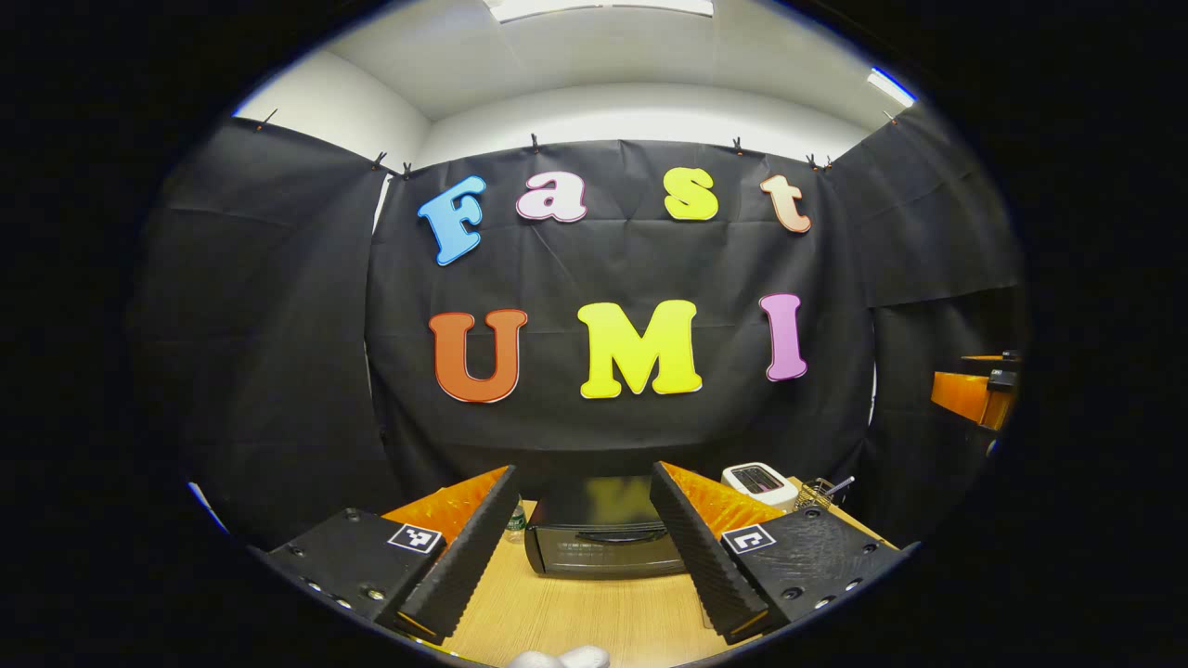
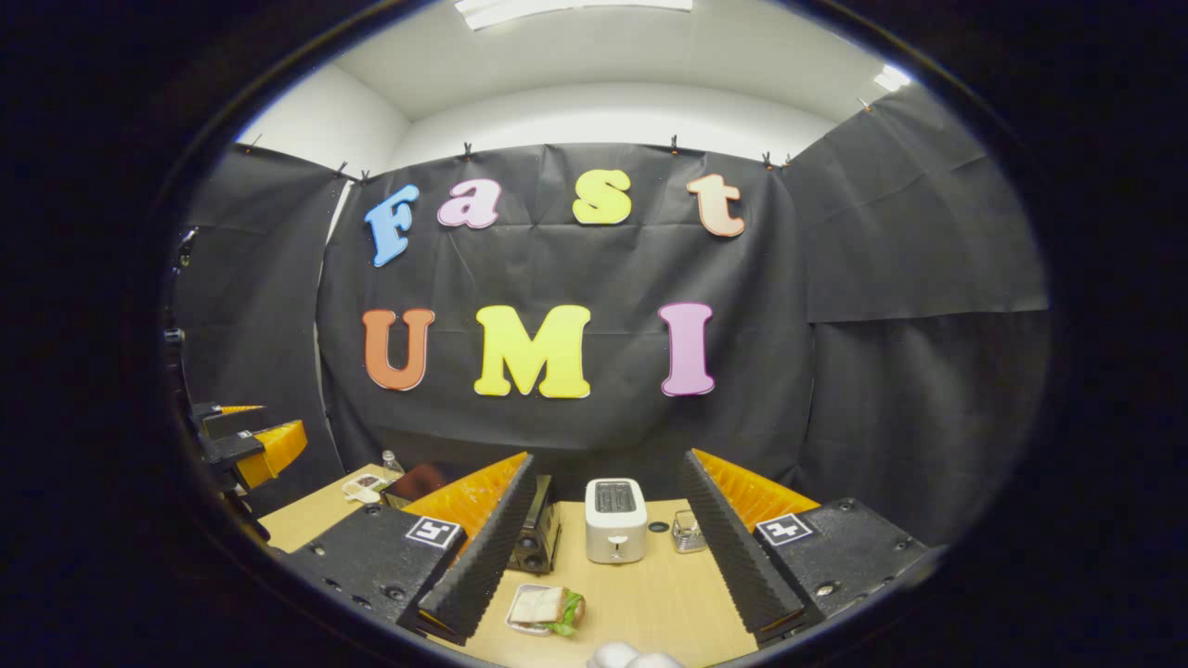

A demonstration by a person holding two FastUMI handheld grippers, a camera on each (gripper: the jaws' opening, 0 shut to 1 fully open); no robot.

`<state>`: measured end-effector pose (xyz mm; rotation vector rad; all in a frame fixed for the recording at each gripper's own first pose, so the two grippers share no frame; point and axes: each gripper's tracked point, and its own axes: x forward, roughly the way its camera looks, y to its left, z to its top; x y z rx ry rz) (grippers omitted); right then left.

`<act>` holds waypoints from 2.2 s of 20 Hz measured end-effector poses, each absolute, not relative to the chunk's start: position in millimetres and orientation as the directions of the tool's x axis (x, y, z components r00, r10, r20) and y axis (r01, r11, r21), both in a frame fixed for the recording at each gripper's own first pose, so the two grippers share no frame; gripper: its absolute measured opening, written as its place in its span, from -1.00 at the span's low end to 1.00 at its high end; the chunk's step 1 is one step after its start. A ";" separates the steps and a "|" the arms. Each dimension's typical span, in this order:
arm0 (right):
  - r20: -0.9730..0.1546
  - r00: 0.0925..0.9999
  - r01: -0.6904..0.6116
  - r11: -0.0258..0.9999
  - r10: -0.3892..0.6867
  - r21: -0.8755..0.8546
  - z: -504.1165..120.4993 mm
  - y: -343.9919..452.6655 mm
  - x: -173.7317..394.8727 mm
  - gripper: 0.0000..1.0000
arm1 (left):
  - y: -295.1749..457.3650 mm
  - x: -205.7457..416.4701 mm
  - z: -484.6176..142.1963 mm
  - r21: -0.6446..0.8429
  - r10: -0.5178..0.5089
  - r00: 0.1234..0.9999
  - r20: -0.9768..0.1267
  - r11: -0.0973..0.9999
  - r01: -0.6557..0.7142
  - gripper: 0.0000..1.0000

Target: Open the electric oven with the left hand, put the food in, and close the electric oven.

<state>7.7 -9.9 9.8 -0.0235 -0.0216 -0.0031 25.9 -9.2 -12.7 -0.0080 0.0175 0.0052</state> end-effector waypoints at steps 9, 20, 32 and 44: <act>0.019 0.999 0.035 0.997 -0.034 -0.072 17.1 -27.5 14.9 0.80 | -30.2 97.0 -74.1 -0.001 -0.024 0.996 -0.082 1.000 0.024 0.88; -0.032 0.990 0.131 0.985 -0.135 -0.116 6.1 -62.9 15.3 1.00 | -63.8 218.5 -216.2 -0.025 -0.063 0.941 -0.333 0.998 0.058 0.89; -0.082 0.987 0.130 0.986 -0.138 -0.101 -10.7 -67.0 16.4 0.82 | -67.4 225.3 -263.8 -0.028 -0.074 0.876 -0.476 0.997 0.069 0.96; -0.086 0.990 0.104 0.989 -0.113 -0.104 -25.5 -60.0 -5.6 1.00 | -63.7 163.8 -274.9 -0.034 -0.084 0.859 -0.505 0.996 0.078 0.97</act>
